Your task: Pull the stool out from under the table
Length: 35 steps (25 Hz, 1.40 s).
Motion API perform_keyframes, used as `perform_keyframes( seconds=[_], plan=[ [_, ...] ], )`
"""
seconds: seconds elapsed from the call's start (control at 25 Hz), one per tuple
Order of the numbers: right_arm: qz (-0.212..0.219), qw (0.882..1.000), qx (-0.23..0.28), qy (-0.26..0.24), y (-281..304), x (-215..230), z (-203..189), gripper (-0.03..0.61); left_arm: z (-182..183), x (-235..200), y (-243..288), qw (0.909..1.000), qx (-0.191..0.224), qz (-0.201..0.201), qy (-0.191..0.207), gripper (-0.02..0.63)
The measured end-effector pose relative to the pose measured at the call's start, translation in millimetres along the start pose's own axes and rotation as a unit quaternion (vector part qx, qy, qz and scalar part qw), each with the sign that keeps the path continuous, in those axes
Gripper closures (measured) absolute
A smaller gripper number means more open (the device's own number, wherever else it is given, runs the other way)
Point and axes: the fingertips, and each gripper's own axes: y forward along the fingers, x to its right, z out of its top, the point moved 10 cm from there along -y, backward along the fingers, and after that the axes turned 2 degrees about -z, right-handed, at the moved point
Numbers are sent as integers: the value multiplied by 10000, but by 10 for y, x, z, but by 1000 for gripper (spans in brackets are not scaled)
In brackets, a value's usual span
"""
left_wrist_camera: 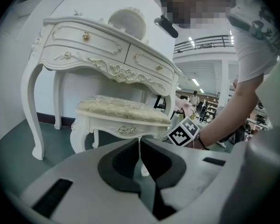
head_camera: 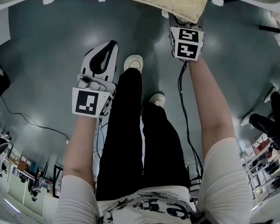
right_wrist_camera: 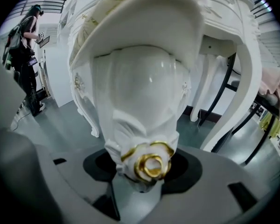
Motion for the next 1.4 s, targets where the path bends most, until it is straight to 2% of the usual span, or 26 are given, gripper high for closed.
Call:
perform_keyframes(
  seconds=[0.16, 0.32, 0.44, 0.56, 0.72, 0.92, 1.04, 1.2, 1.4],
  plan=[
    [187, 9998, -14, -98, -159, -63, -184, 319, -64, 195, -104, 10000, 70, 0, -21, 592],
    [355, 9992, 31, -201, -426, -153, -542, 319, -316, 481, -327, 10000, 58, 11, 16, 592],
    [477, 9984, 9, -295, -461, -249, -679, 319, -436, 495, -428, 10000, 47, 68, 35, 592],
    [599, 9974, -55, -394, -458, -323, -717, 319, -445, 444, -465, 9999, 46, 127, 20, 592],
    [806, 9952, -96, -550, -568, -159, -682, 319, -272, 603, -391, 9999, 41, 135, 35, 592],
    [1049, 9917, -186, -724, -919, -294, -1002, 319, -438, 887, -696, 9999, -18, 92, 80, 592],
    [1195, 9890, -186, -852, -1115, -223, -1124, 319, -417, 1131, -798, 9999, 31, 67, 121, 592],
    [1348, 9856, -202, -1003, -1459, -189, -1453, 319, -568, 1520, -1047, 9999, 25, 102, 122, 592],
    [1439, 9835, -179, -1078, -1483, -159, -1433, 319, -547, 1569, -984, 9998, -19, 138, 112, 592]
  ],
)
